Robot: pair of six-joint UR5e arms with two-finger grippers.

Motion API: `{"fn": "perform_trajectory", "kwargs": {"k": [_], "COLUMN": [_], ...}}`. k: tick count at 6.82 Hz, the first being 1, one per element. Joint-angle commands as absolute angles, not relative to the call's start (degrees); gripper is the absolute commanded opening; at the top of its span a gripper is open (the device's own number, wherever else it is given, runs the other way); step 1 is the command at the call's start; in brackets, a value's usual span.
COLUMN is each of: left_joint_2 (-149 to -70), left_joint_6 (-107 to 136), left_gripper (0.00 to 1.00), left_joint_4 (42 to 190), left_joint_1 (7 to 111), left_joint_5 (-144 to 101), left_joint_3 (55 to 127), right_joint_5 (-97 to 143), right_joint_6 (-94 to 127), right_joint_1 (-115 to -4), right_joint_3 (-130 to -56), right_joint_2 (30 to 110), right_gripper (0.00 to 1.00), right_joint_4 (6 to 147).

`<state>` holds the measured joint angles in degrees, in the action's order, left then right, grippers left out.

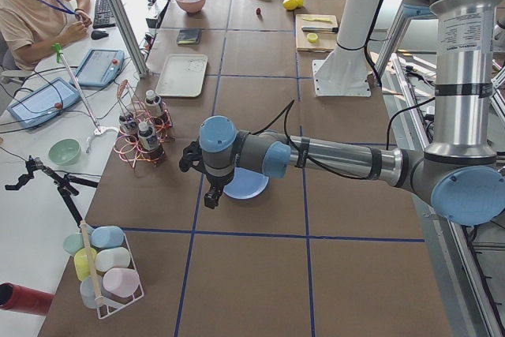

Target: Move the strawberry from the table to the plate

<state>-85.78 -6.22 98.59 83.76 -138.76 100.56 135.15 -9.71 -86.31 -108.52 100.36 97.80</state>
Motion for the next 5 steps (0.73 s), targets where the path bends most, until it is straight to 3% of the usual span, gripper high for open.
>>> {"fn": "perform_trajectory", "kwargs": {"k": [1, 3, 5], "left_joint_2": [-85.5, -87.7, -90.1], "left_joint_6": [-5.5, 8.4, 19.9], "left_gripper": [1.00, 1.00, 0.99], "left_joint_4": [111.9, 120.8, 122.3], "left_joint_1": [74.1, 69.7, 65.1], "left_joint_5": [-140.3, -140.1, -134.7], "left_joint_3": [96.5, 87.0, 84.1], "right_joint_5": [138.5, 138.5, 138.5], "right_joint_6": [-9.8, -10.0, -10.1], "right_joint_1": [-86.3, -86.2, -86.2], "right_joint_3": [-108.5, -108.5, -108.5], "right_joint_2": [100.4, 100.4, 100.4], "right_gripper": [1.00, 1.00, 1.00], "right_joint_4": [97.7, 97.6, 96.8]}}
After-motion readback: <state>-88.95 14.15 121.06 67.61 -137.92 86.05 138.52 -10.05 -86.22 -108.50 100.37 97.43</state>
